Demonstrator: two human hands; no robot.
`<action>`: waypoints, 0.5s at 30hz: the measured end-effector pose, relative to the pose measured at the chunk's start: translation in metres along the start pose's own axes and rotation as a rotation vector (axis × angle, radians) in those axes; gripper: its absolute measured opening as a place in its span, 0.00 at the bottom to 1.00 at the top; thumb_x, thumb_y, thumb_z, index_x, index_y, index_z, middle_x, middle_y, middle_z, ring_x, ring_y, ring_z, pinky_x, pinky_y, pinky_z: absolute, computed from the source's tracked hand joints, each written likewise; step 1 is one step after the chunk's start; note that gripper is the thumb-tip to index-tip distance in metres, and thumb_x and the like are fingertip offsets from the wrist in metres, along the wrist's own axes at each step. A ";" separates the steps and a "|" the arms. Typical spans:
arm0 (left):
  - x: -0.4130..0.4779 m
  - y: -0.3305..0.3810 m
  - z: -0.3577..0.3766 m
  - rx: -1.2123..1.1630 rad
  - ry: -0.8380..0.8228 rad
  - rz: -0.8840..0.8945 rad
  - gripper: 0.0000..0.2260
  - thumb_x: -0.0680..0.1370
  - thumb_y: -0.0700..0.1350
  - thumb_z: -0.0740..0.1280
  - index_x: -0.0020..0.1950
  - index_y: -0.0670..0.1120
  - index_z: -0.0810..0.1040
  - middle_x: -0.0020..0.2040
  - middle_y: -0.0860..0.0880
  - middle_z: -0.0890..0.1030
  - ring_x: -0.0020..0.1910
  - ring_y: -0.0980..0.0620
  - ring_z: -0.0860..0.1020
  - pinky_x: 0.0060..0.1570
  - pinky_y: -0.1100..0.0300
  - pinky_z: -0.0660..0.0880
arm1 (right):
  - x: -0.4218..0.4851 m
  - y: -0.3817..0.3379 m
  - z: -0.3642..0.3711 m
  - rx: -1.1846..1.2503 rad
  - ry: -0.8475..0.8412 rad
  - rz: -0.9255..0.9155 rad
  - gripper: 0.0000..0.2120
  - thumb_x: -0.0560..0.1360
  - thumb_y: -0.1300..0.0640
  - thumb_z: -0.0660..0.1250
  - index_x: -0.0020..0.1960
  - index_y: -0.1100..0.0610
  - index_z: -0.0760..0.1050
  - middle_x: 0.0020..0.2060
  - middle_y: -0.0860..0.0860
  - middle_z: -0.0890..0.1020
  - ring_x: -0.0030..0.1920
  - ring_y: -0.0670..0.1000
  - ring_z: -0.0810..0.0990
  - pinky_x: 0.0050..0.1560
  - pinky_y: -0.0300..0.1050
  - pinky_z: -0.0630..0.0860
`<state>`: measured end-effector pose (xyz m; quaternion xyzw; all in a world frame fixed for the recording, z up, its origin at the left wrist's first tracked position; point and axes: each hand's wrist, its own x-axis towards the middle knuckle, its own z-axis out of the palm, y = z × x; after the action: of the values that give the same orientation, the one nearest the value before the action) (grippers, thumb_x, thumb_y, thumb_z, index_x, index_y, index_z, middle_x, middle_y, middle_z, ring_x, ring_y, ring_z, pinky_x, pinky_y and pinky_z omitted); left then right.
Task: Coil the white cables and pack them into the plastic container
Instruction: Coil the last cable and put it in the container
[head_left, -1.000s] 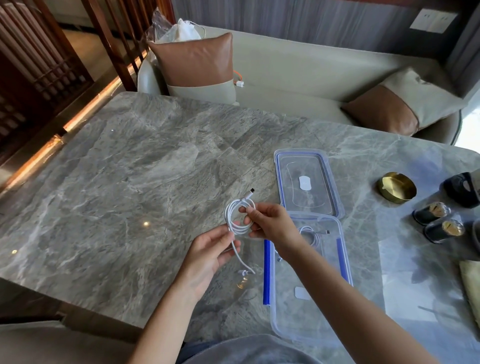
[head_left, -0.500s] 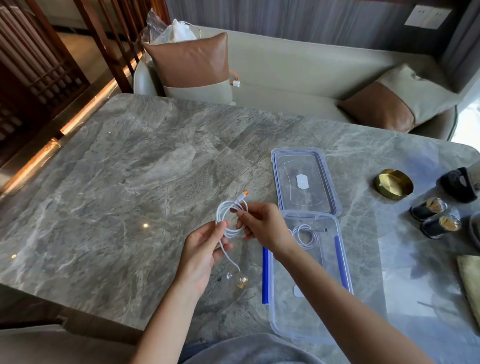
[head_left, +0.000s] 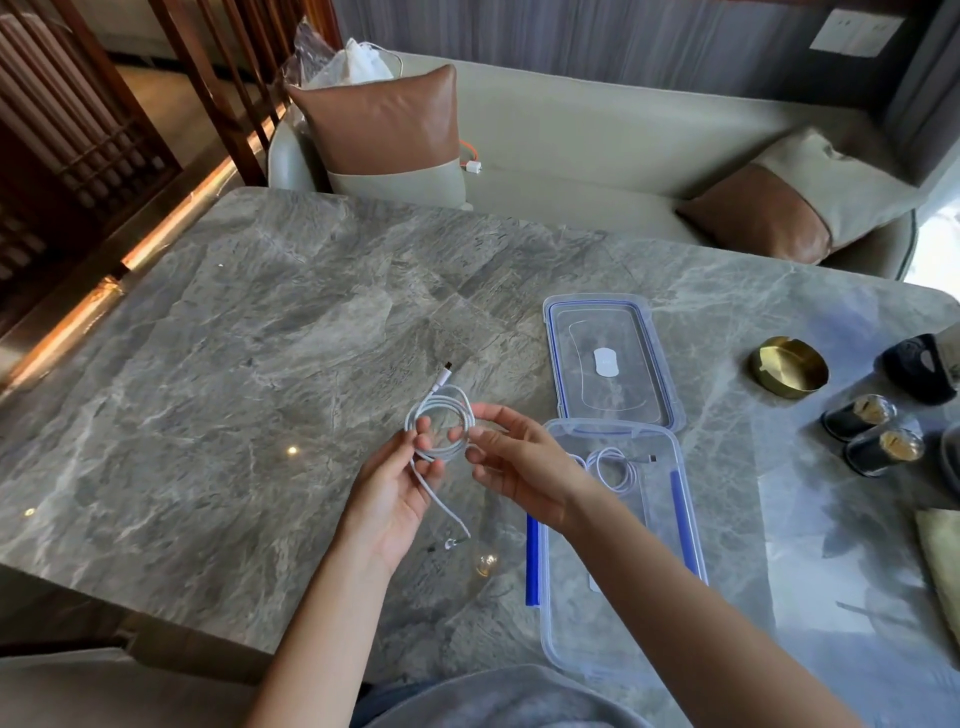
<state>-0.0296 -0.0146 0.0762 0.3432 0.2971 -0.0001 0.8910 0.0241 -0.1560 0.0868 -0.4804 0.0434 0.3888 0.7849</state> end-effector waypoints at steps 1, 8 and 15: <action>0.001 0.002 0.000 0.006 0.024 0.039 0.09 0.79 0.38 0.58 0.48 0.43 0.77 0.30 0.54 0.81 0.28 0.62 0.78 0.32 0.69 0.77 | -0.001 0.000 0.001 -0.074 0.038 -0.013 0.08 0.76 0.63 0.65 0.54 0.56 0.75 0.38 0.48 0.82 0.33 0.43 0.78 0.33 0.35 0.77; 0.005 0.004 0.008 -0.045 0.093 0.223 0.11 0.80 0.38 0.57 0.43 0.45 0.76 0.35 0.51 0.75 0.27 0.61 0.73 0.37 0.68 0.78 | -0.013 0.014 0.001 -0.567 -0.154 0.225 0.20 0.80 0.43 0.54 0.45 0.53 0.81 0.38 0.50 0.85 0.35 0.44 0.82 0.35 0.33 0.77; -0.004 -0.011 0.011 0.148 0.083 0.245 0.09 0.79 0.39 0.59 0.45 0.43 0.78 0.40 0.48 0.77 0.45 0.49 0.79 0.50 0.58 0.80 | -0.001 0.026 0.006 -0.111 0.199 0.061 0.13 0.80 0.50 0.57 0.47 0.52 0.79 0.40 0.48 0.85 0.42 0.45 0.82 0.41 0.38 0.79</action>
<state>-0.0291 -0.0304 0.0784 0.4414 0.2888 0.1006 0.8436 0.0041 -0.1459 0.0714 -0.5578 0.1140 0.3648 0.7367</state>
